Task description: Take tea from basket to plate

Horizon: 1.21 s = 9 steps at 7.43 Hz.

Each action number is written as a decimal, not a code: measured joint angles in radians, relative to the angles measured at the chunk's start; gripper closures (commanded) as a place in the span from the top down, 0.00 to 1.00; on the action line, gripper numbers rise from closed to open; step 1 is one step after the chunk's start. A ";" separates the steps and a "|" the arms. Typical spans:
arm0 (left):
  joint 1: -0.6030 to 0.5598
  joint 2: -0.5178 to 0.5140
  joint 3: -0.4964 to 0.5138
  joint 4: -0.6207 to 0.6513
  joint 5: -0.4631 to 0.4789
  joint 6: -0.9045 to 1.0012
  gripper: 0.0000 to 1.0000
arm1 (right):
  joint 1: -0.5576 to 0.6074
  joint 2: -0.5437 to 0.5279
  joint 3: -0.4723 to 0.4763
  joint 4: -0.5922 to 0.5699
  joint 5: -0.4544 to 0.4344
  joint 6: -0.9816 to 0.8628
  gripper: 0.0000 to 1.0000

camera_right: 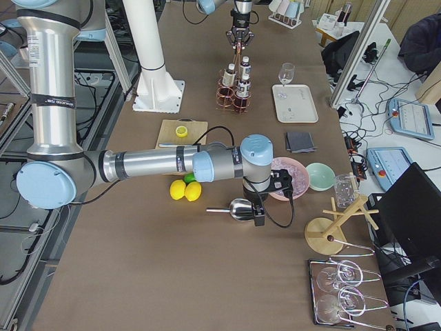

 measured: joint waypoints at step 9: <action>0.033 0.000 -0.009 -0.003 0.000 -0.044 0.00 | -0.033 0.049 0.036 0.002 0.016 0.001 1.00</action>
